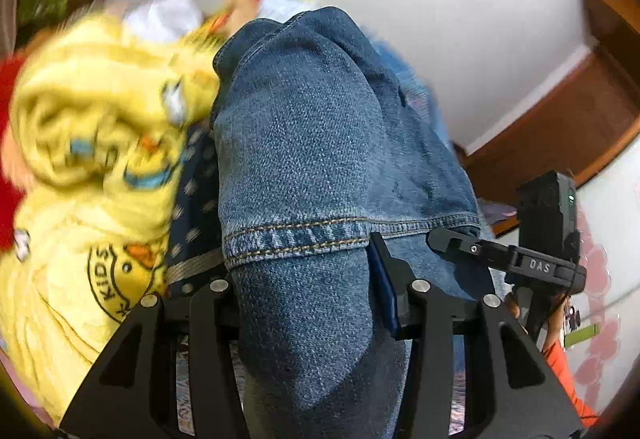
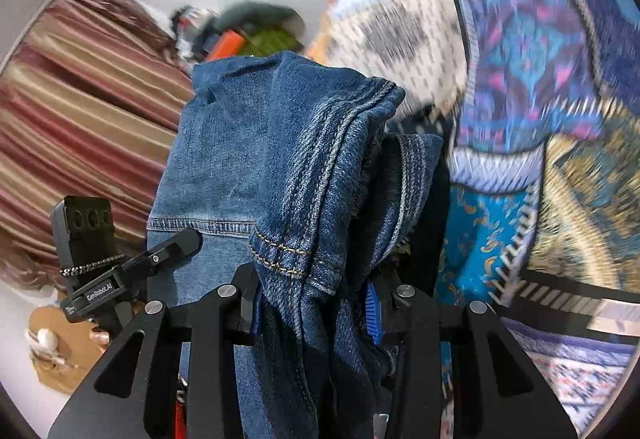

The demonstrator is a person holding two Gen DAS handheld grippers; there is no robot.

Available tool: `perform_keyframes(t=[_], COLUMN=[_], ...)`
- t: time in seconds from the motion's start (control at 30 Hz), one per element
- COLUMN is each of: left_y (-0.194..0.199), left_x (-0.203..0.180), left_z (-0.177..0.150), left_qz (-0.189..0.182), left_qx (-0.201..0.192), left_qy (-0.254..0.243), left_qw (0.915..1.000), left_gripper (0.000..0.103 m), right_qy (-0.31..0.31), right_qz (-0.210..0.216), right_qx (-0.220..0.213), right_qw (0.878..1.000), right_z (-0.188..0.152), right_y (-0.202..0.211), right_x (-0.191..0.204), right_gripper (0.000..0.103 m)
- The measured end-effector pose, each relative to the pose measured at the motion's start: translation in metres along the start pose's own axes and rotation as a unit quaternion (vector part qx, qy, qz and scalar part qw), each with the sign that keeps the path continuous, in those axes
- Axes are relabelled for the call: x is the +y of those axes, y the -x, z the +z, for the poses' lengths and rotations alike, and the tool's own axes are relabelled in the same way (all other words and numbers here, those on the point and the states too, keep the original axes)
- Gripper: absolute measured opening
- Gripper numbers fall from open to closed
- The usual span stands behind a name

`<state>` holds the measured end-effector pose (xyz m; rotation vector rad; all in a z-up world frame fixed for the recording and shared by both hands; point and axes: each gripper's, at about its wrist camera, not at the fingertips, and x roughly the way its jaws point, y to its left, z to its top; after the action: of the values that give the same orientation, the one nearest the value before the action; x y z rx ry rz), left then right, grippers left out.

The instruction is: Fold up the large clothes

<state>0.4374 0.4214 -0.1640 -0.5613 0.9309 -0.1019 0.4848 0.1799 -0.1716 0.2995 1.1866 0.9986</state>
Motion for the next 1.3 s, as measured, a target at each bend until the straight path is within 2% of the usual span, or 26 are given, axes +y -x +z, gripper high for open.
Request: perform_keyframes(t=[0.13, 0.17, 0.23, 0.27, 0.33, 0.47, 0.5, 0.57, 0.67, 0.7, 0.77, 0.93, 1.03, 1.13, 1.3], left_y=[-0.052, -0.059, -0.055, -0.052, -0.048, -0.032, -0.032, -0.026, -0.015, -0.015, -0.009, 0.001, 0.028, 0.061, 0.130], left_x=[0.044, 0.051, 0.053, 0.051, 0.044, 0.014, 0.012, 0.003, -0.010, -0.010, -0.013, -0.018, -0.031, -0.054, -0.106], left_z=[-0.015, -0.022, -0.029, -0.031, -0.035, -0.047, -0.050, -0.062, -0.083, -0.087, -0.103, -0.124, -0.133, -0.133, -0.143], left_qz=[0.018, 0.019, 0.016, 0.024, 0.047, 0.118, 0.126, 0.141, 0.173, 0.178, 0.187, 0.206, 0.208, 0.210, 0.195], left_qx=[0.048, 0.047, 0.023, 0.019, 0.016, -0.003, -0.005, 0.001, 0.000, -0.006, 0.004, 0.007, -0.012, -0.050, -0.136], left_qy=[0.033, 0.029, 0.015, 0.013, -0.002, -0.057, -0.066, -0.080, -0.106, -0.108, -0.108, -0.101, -0.099, -0.109, -0.137], left_qw=[0.9982, 0.9983, 0.9995, 0.9994, 0.9988, 0.9913, 0.9898, 0.9868, 0.9793, 0.9781, 0.9764, 0.9733, 0.9730, 0.9704, 0.9617], left_gripper=[0.049, 0.053, 0.065, 0.069, 0.069, 0.070, 0.074, 0.080, 0.084, 0.090, 0.094, 0.094, 0.094, 0.094, 0.094], right_qy=[-0.012, -0.003, 0.020, 0.028, 0.032, 0.069, 0.080, 0.092, 0.086, 0.083, 0.089, 0.109, 0.123, 0.136, 0.180], right_qz=[-0.040, -0.049, -0.054, -0.055, -0.061, -0.113, -0.124, -0.143, -0.147, -0.149, -0.166, -0.199, -0.198, -0.184, -0.164], right_qx=[0.047, 0.053, 0.047, 0.046, 0.052, 0.039, 0.035, 0.031, 0.042, 0.047, 0.049, 0.059, 0.044, 0.013, -0.070], right_qw=[0.998, 0.997, 0.997, 0.997, 0.996, 0.990, 0.988, 0.985, 0.985, 0.984, 0.981, 0.972, 0.971, 0.973, 0.967], right_z=[-0.001, -0.005, -0.010, -0.010, -0.012, -0.033, -0.035, -0.040, -0.050, -0.052, -0.064, -0.089, -0.100, -0.106, -0.115], right_y=[-0.053, -0.062, -0.062, -0.059, -0.053, -0.034, -0.034, -0.035, -0.032, -0.033, -0.027, -0.010, 0.009, 0.037, 0.097], right_x=[-0.028, -0.033, -0.035, -0.034, -0.029, -0.007, -0.004, -0.004, -0.009, -0.011, -0.011, -0.004, 0.010, 0.033, 0.085], right_gripper=[0.035, 0.035, 0.036, 0.038, 0.038, 0.042, 0.043, 0.046, 0.056, 0.059, 0.070, 0.072, 0.072, 0.072, 0.072])
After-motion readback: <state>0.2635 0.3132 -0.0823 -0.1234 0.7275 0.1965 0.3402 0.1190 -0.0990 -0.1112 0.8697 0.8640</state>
